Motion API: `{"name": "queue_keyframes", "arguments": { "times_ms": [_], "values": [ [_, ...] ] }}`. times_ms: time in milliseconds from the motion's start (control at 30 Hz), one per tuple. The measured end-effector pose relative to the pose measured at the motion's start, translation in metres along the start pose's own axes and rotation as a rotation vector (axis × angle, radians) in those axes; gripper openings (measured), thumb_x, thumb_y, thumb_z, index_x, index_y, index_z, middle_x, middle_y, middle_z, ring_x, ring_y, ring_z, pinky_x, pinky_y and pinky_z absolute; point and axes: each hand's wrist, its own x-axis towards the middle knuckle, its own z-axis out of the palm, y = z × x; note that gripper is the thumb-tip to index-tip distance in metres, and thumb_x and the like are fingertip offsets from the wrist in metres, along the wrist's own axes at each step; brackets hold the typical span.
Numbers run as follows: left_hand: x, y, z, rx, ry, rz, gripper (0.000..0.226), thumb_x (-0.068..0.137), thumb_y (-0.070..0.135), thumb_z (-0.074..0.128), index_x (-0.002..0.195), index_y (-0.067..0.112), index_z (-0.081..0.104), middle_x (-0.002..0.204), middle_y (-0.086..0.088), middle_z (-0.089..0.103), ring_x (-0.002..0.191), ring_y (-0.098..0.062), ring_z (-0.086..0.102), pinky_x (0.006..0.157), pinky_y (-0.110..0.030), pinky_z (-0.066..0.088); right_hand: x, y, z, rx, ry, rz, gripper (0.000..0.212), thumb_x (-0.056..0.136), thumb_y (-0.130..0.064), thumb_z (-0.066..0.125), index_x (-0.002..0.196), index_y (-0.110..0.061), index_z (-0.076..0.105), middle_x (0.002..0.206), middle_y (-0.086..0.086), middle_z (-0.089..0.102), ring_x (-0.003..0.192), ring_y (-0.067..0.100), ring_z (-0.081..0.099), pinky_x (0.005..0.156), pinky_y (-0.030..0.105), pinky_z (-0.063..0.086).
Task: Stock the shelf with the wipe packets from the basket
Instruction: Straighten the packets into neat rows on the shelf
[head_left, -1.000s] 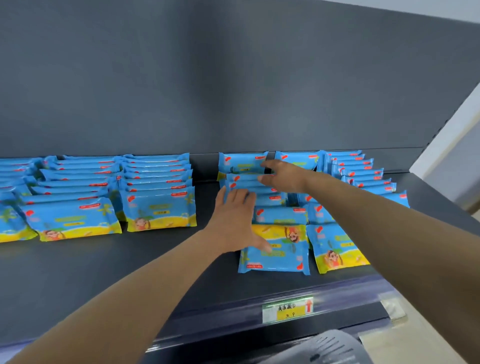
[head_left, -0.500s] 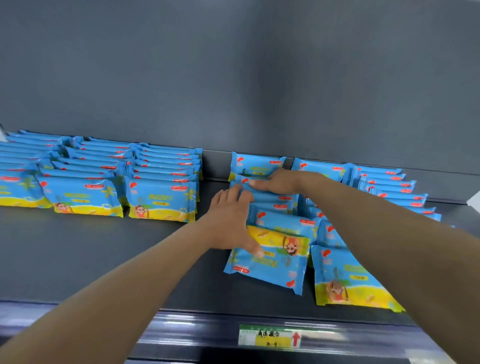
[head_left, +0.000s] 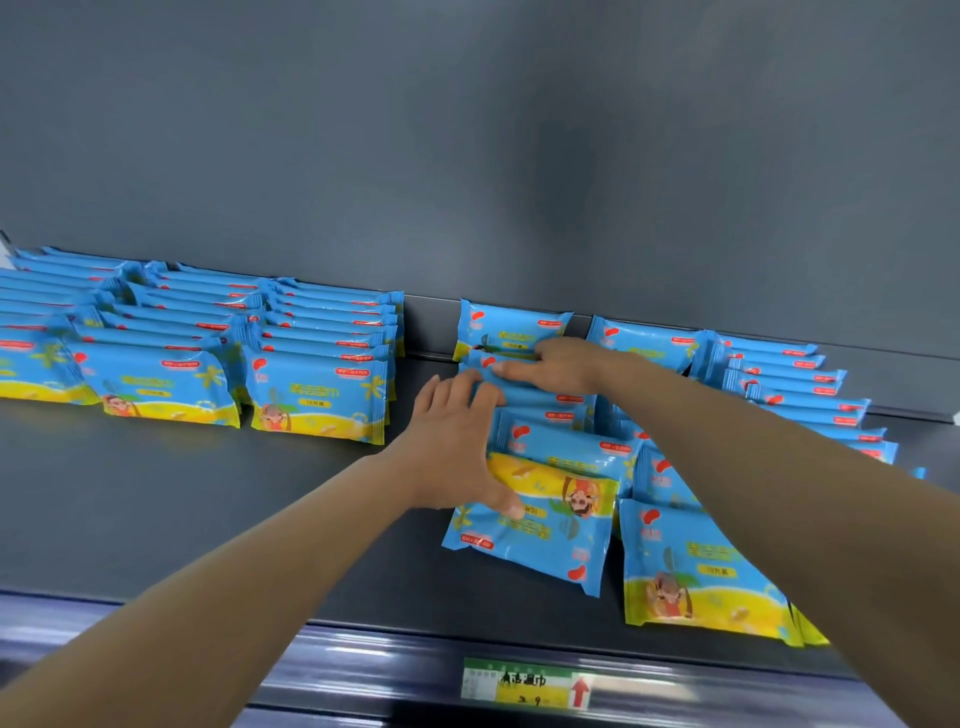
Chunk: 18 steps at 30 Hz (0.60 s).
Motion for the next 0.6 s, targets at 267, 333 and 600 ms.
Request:
{"name": "queue_keyframes", "arguments": {
  "times_ms": [267,333,600],
  "values": [
    [-0.004,0.002,0.0,0.032,0.031,-0.026,0.108,0.05,0.076,0.066,0.132,0.022,0.023,0.131,0.002,0.021,0.13,-0.023,0.016,0.115,-0.041,0.005,-0.001,-0.004,0.0,-0.016,-0.027,-0.005,0.076,0.069,-0.087,0.031,0.092,-0.021,0.058,0.102,0.003,0.057,0.095,0.021,0.054,0.08,0.03,0.04],
    [-0.005,0.003,-0.001,0.047,0.051,-0.026,0.106,0.049,0.077,0.066,0.13,0.022,0.024,0.127,0.002,0.022,0.125,-0.022,0.019,0.114,-0.04,0.008,-0.005,-0.007,-0.004,0.018,-0.013,-0.047,0.063,0.074,-0.082,0.037,0.084,-0.022,0.053,0.093,-0.001,0.055,0.082,0.015,0.053,0.068,0.028,0.037],
    [-0.006,0.011,0.002,0.049,0.199,-0.094,0.091,0.046,0.069,0.07,0.115,0.023,0.03,0.102,0.007,0.017,0.103,-0.015,0.03,0.099,-0.035,0.025,-0.025,-0.016,-0.022,0.083,-0.028,-0.123,0.057,0.078,-0.069,0.051,0.071,-0.012,0.048,0.074,0.001,0.044,0.065,0.015,0.042,0.061,0.029,0.032]
  ]
}}
